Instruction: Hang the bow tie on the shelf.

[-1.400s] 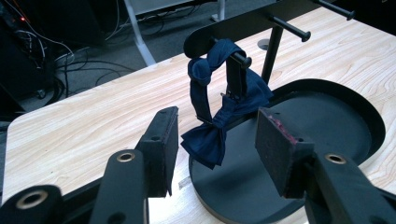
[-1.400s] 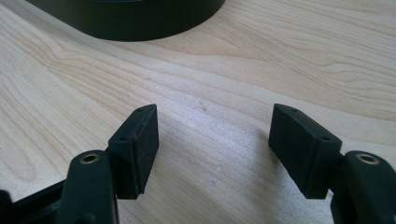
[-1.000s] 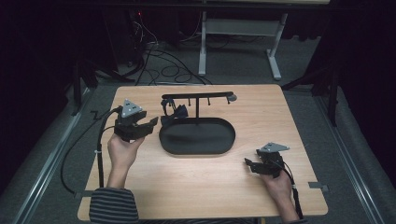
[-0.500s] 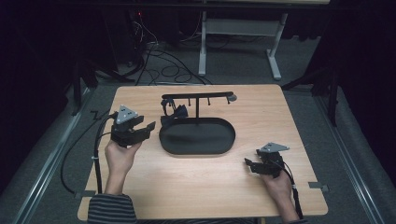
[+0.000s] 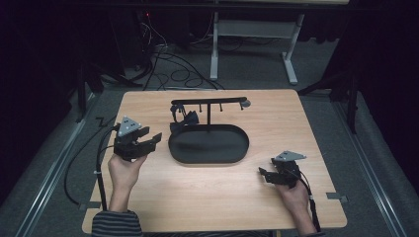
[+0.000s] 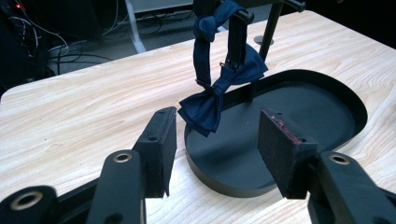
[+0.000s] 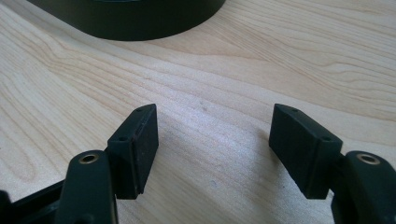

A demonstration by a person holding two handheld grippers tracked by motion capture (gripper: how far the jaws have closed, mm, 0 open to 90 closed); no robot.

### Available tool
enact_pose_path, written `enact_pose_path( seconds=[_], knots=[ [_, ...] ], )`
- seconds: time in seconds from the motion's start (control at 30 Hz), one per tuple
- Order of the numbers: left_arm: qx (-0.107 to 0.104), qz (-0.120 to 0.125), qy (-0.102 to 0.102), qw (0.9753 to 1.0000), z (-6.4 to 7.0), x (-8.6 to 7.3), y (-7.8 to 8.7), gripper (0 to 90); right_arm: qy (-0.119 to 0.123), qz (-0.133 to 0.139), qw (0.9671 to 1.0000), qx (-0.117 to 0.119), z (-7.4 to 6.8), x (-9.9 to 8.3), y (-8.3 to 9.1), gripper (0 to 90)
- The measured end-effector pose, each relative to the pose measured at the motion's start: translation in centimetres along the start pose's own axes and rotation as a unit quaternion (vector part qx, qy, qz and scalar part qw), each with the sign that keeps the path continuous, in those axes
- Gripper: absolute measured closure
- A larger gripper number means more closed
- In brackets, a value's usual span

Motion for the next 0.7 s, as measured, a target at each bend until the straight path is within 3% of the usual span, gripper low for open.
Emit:
enact_pose_path(
  seconds=[0.23,0.43,0.7],
  knots=[
    [0.006,-0.019,-0.014,0.9997,0.3,-0.9,0.0,47.2,0.0,0.0,1.0,0.0,0.0,0.0,0.0,34.3],
    [-0.001,-0.014,-0.002,0.9999,0.4,-1.6,0.1,46.6,0.001,0.0,1.0,0.0,0.0,0.0,0.0,34.3],
    [-0.008,-0.016,0.0,0.9998,0.7,-2.1,0.3,46.1,0.003,0.0,1.0,0.0,0.0,0.0,0.0,34.2]
  ],
)
Point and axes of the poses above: each handheld gripper's, and its own axes: y roughly backward along the jaws, x roughly out of its top, z roughly to its right, the point moved 9 cm from there along -y, roughly forward along the jaws, and after that the axes turned 10 degrees about -y, right-handed, at the moved point
